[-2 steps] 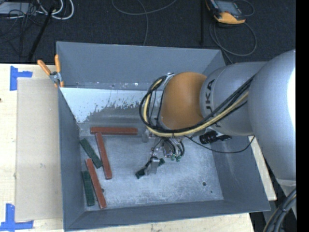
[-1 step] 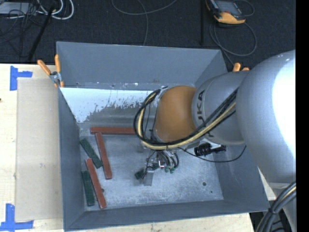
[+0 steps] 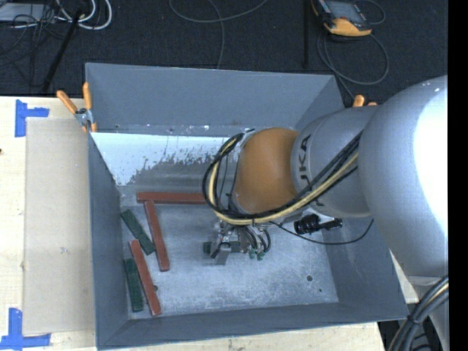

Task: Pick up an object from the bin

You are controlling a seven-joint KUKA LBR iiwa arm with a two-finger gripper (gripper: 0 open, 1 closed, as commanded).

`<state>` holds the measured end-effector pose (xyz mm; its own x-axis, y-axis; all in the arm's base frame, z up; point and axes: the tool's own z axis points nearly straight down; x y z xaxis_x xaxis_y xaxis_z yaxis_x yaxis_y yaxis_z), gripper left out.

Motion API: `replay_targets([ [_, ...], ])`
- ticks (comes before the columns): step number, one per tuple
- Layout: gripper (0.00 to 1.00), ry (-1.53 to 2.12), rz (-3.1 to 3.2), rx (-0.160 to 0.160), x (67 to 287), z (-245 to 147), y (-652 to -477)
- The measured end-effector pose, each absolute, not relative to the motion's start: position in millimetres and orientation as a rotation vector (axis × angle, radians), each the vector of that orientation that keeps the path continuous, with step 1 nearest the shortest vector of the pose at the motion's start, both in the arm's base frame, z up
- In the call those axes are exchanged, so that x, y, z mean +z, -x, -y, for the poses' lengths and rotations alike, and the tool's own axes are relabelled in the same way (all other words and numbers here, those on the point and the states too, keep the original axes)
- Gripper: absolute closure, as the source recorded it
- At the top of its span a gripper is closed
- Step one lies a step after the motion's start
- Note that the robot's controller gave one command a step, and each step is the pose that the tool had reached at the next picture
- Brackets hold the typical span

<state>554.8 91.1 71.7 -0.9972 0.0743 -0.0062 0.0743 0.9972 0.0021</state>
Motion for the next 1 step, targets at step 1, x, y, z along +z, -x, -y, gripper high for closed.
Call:
replay_targets([
  [1,0.0,-0.118,-3.14,0.001,69.6,-90.6,-552.9],
])
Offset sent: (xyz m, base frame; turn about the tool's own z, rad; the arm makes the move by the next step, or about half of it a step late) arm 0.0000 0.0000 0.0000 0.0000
